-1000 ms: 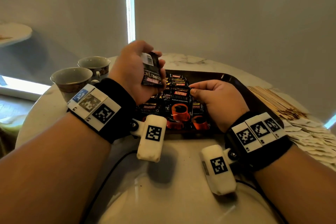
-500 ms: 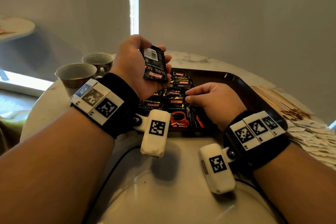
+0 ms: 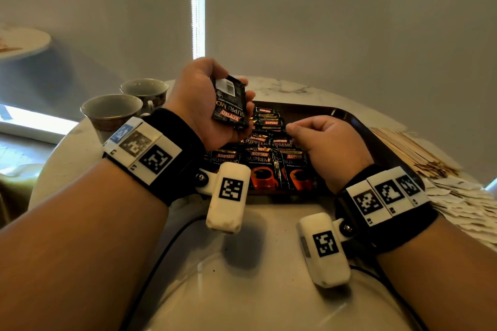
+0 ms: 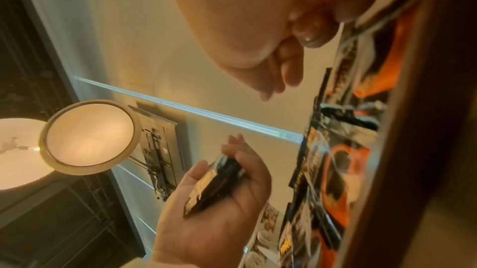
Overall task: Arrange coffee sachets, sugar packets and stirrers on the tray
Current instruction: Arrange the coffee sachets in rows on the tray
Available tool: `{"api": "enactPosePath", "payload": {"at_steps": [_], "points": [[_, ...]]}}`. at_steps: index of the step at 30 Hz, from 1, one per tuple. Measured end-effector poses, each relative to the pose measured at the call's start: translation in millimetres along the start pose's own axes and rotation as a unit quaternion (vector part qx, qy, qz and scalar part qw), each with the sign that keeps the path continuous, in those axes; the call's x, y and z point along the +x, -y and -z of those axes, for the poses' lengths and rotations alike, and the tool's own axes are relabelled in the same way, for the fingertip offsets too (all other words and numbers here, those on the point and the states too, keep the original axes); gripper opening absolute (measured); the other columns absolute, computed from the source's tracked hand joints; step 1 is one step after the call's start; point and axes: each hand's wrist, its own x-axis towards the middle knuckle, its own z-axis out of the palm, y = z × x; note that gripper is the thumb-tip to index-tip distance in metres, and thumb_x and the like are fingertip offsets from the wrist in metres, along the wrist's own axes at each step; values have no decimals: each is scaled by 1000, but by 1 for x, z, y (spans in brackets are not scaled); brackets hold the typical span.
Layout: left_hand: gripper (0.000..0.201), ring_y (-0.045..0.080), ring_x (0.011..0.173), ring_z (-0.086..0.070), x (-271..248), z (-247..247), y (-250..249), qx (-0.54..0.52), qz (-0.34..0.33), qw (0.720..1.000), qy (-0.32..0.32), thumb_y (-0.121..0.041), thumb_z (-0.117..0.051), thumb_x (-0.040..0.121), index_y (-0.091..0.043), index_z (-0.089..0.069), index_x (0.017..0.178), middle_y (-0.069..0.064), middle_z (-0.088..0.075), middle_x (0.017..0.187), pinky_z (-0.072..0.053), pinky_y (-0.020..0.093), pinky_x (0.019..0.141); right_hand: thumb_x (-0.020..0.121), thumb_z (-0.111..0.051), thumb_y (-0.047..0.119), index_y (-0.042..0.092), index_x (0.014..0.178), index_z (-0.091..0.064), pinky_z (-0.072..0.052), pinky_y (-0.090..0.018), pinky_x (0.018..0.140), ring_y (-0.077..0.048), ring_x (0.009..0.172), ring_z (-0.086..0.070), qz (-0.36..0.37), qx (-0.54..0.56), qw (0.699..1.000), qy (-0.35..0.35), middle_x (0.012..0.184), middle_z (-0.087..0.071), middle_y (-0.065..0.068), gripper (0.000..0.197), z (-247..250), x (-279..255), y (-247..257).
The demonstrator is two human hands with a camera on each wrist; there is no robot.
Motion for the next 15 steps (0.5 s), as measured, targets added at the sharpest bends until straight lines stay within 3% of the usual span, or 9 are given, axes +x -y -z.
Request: {"api": "enactPosePath", "payload": {"at_steps": [2,4,6,7,8,10,12,15], "points": [[42,20,67,-59,0,0,1,41,40,998,0,-30,-42,87,-9,-63,117,8,-64,86,-50,37,71,95,-62,46,24,97,-68,-50,-20,53,-3,68,-66,-22,7,999,-35,85,-69,7,22,4,2,3],[41,20,65,-59,1,-1,3,75,78,994,4,-32,-41,87,-10,-62,114,7,-64,84,-50,39,74,96,-51,61,24,111,-63,-50,-29,70,-9,84,-60,-69,-12,997,-38,97,-64,4,41,6,6,5],[41,21,65,-60,4,-1,6,99,97,990,0,-32,-42,87,-10,-62,115,7,-65,84,-50,43,77,92,-43,72,23,132,-56,-49,-44,96,-20,109,-56,-130,-1,991,-16,119,-60,-2,64,5,7,10],[42,21,65,-60,5,-1,7,106,102,989,-1,-32,-42,86,-10,-62,116,7,-65,84,-51,45,79,91,-41,73,22,139,-51,-47,-48,100,-25,118,-54,-159,21,987,-4,131,-56,-6,71,3,7,13],[42,22,65,-60,6,-2,8,110,106,988,-1,-32,-42,86,-10,-62,116,8,-64,84,-51,47,81,93,-41,72,21,144,-48,-48,-46,97,-28,121,-53,-177,50,983,8,140,-52,-10,73,1,5,16],[41,22,65,-61,7,-2,11,118,113,987,-3,-31,-43,85,-10,-62,115,8,-64,84,-53,50,81,98,-39,66,17,144,-46,-53,-34,70,-24,100,-60,-195,109,974,26,137,-53,-12,68,1,4,18],[42,23,65,-61,8,-2,12,127,116,985,-4,-31,-43,85,-9,-62,115,8,-64,84,-53,51,79,100,-39,62,14,137,-49,-48,-25,41,-17,64,-64,-199,148,968,44,109,-60,-8,61,3,2,16],[42,23,66,-61,10,-1,13,129,112,985,-8,-31,-43,85,-8,-62,115,9,-65,83,-54,52,80,100,-39,59,13,128,-51,-41,-17,31,-8,38,-61,-187,181,963,66,87,-56,-5,55,4,-3,16]]}}
